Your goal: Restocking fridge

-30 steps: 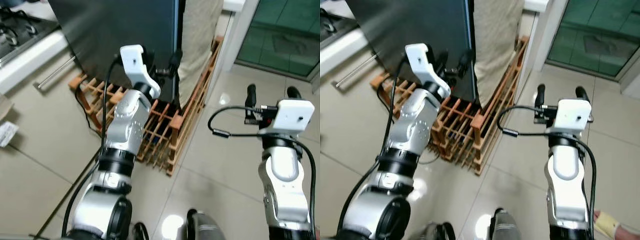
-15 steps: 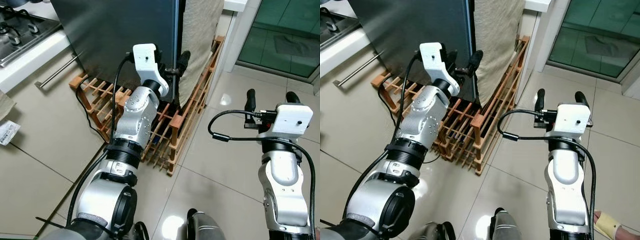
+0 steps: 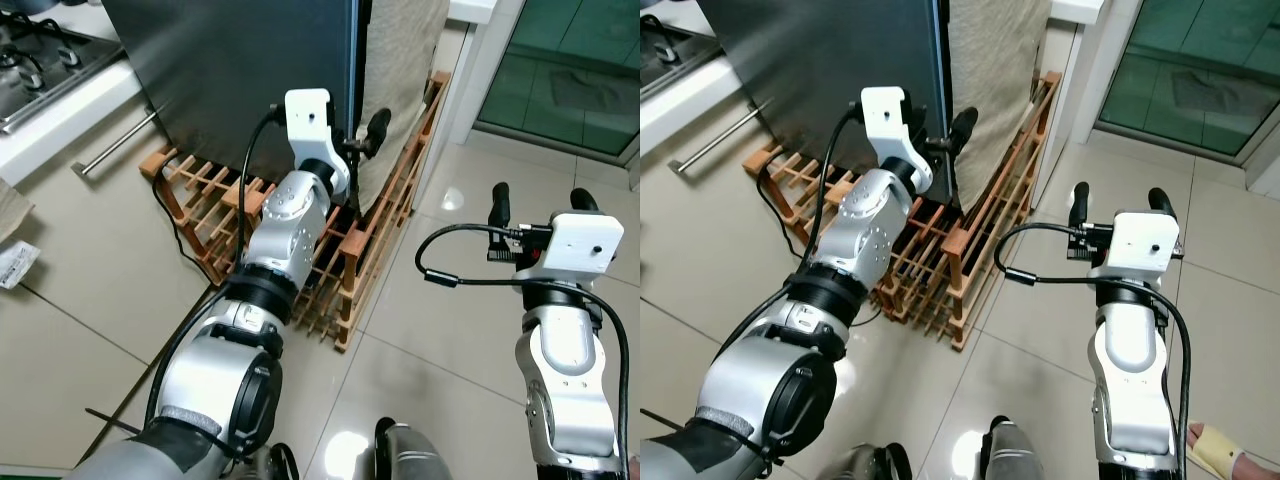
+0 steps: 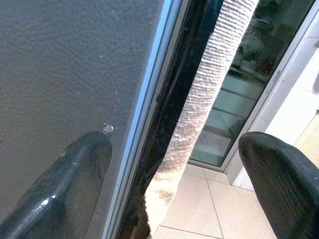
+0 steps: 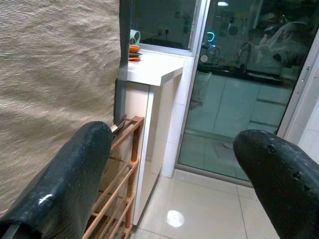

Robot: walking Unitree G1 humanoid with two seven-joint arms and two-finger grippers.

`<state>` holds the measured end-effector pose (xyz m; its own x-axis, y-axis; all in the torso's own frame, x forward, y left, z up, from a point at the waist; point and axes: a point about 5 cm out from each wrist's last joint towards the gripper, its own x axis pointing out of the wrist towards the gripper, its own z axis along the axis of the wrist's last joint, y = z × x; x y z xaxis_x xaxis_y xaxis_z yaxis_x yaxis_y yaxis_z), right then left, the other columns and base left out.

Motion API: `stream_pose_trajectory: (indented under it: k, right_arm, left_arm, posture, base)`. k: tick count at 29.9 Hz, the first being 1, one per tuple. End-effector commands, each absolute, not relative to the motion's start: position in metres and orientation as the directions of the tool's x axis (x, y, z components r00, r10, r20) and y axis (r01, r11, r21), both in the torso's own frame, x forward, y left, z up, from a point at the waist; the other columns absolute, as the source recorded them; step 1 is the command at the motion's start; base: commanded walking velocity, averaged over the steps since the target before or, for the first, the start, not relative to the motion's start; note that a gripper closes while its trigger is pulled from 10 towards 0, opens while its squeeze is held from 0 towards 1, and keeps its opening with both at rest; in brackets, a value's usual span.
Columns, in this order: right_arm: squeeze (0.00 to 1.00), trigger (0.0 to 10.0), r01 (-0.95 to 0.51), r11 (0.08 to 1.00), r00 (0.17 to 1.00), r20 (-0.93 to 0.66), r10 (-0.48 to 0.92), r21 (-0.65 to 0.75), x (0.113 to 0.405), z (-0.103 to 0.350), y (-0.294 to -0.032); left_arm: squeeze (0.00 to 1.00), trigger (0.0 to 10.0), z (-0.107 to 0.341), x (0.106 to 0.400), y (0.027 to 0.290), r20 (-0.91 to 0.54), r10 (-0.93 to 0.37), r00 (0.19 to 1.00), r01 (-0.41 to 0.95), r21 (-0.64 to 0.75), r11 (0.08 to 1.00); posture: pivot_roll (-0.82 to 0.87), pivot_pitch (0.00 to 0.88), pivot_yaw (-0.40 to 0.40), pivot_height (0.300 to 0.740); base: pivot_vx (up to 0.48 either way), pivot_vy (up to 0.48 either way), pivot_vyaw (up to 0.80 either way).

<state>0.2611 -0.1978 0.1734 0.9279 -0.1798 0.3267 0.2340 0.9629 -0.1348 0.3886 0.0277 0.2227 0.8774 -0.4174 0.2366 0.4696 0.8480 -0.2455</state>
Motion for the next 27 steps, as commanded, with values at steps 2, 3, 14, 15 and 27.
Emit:
stream_pose_trajectory:
  k: [2,3,14,15,27]
  right_arm:
    - [0.27,10.0,0.246,0.961,0.922,0.336,-0.191,-0.13,0.258,0.175,-0.199]
    - [0.27,10.0,0.251,0.96,0.922,0.335,-0.197,-0.126,0.259,0.175,-0.201]
    - [0.26,10.0,0.259,0.958,0.914,0.35,-0.204,-0.121,0.267,0.178,-0.206]
    - [0.26,10.0,0.259,0.958,0.914,0.35,-0.204,-0.121,0.267,0.178,-0.206]
    - [0.26,10.0,0.282,0.949,0.82,0.549,-0.161,-0.143,0.273,0.229,-0.2]
  left_arm:
    - [0.0,10.0,0.225,0.387,0.019,0.244,-0.436,0.866,0.491,-0.246,0.836]
    - [0.0,10.0,0.223,0.386,0.022,0.243,-0.437,0.866,0.49,-0.241,0.838]
    - [0.0,10.0,0.222,0.37,0.052,0.32,-0.4,0.859,0.469,-0.179,0.865]
    - [0.0,10.0,0.222,0.37,0.052,0.32,-0.4,0.859,0.469,-0.179,0.865]
    - [0.0,10.0,0.257,0.353,0.078,0.504,-0.278,0.818,0.382,-0.113,0.917]
  posture:
    - [-0.29,0.137,0.099,0.732]
    - [-0.28,0.127,0.099,0.732]
    - [-0.25,0.072,0.092,0.732]
    - [-0.25,0.072,0.092,0.732]
    - [-0.22,0.037,0.056,0.732]
  base:
    - [0.0,0.0,0.0]
    - [0.0,0.0,0.0]
    - [0.0,0.0,0.0]
    - [0.0,0.0,0.0]
    - [0.0,0.0,0.0]
